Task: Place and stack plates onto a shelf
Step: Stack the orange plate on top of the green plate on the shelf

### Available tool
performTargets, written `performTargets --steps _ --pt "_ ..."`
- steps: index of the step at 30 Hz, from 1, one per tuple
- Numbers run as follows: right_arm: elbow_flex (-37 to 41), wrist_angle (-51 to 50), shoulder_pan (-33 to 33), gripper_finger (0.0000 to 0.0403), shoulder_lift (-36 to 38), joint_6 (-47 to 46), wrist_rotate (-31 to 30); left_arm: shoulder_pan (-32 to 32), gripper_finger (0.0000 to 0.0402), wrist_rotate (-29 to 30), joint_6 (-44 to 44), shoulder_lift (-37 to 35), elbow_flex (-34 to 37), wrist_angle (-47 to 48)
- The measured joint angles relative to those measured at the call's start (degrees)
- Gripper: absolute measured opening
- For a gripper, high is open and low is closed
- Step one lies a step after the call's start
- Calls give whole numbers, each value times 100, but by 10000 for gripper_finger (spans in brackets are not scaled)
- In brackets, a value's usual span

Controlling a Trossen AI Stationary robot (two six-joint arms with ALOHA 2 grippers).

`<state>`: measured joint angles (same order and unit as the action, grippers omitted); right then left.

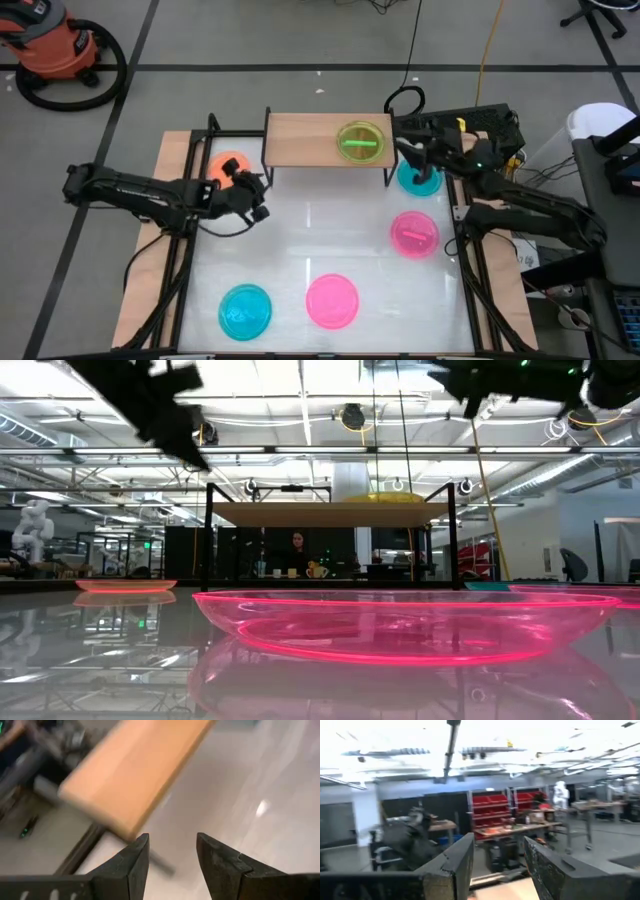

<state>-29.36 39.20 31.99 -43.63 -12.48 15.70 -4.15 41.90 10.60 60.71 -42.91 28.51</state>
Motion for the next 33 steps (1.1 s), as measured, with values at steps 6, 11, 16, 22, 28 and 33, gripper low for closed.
performTargets --steps 6,11,16,22,28,33 --pt "2 -1135 -763 151 898 509 250 592 170 -87 757 371 205 1093" --pt "2 -2214 -1533 150 1119 887 55 1302 170 -579 821 759 289 1040" --pt "7 -2652 -2087 150 1000 1064 -543 1857 170 -1078 1156 1351 305 1218" --pt "7 -2621 -2276 150 983 1168 -554 2310 170 -1230 974 2038 308 1104" --pt "7 -2624 -2278 150 980 1168 -564 2657 170 -1220 750 2566 312 1009" --pt "7 -2661 -2278 150 958 1167 -600 2923 170 -1083 745 2702 363 788"
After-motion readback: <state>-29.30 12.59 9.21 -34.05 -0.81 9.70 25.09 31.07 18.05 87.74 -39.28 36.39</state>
